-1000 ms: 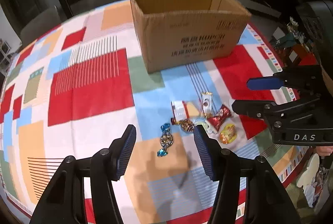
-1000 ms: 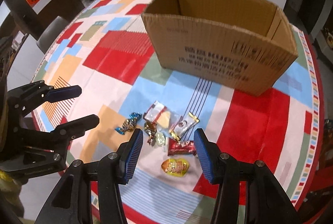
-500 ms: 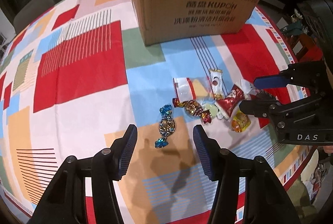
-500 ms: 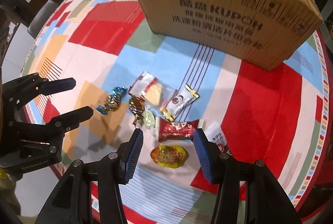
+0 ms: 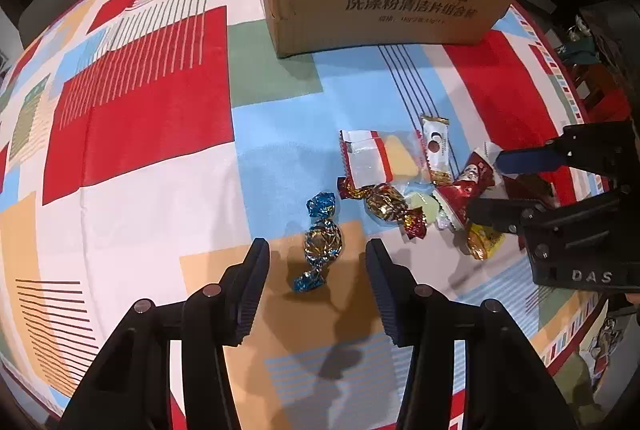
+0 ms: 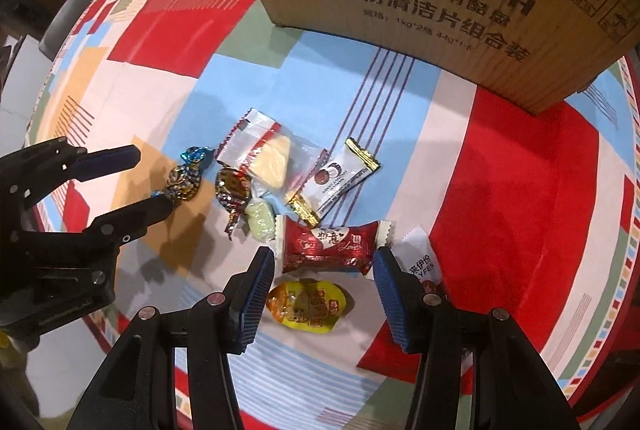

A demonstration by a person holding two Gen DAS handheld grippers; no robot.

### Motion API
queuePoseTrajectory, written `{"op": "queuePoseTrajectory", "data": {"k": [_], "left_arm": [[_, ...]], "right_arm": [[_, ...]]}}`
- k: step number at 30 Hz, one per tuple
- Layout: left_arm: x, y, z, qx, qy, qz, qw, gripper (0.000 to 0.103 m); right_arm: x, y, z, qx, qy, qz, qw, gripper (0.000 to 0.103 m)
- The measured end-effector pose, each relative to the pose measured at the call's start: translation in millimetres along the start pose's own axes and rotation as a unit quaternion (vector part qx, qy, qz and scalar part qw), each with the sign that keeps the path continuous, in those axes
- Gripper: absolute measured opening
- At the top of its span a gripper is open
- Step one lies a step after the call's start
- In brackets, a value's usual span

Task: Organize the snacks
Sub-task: 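Grasp the blue foil candy with the left gripper while the right gripper grasps the red packet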

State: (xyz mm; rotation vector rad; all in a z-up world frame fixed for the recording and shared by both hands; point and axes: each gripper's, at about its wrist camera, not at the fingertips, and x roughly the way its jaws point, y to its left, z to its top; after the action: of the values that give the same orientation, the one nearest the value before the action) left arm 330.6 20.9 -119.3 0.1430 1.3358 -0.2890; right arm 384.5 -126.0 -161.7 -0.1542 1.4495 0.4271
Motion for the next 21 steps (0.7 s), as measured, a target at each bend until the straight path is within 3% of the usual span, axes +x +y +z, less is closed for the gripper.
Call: {"op": "queuePoseTrajectory", "data": {"k": [1,11,14,18,21], "left_arm": [[2.7,-0.2,0.8,0.000,0.002,0.002,1.0000,0.048],[21.8,-2.8,4.2,-0.002,0.019,0.004,0.9998,0.035],[25.5,-3.2,5.3,-0.004,0.023,0.002,0.9997,0.026],[28.0,-2.6,5.0,-0.004,0.024,0.001,0.9997,0.024],[27.7,-4.3,4.8,-0.002,0.022,0.002,0.9998,0.023]], "right_arm": [[1.3,0.1,0.3,0.001,0.000,-0.002,1.000,0.062],[17.8,4.3,6.8,-0.002,0.012,-0.012,1.000,0.062],[22.2,5.5,8.8,-0.004,0.013,-0.017,1.000,0.062],[24.1,4.7,7.3,-0.010,0.014,-0.020,1.000,0.062],[25.7,4.4,5.9,-0.006,0.015,-0.024,1.000,0.054]]}}
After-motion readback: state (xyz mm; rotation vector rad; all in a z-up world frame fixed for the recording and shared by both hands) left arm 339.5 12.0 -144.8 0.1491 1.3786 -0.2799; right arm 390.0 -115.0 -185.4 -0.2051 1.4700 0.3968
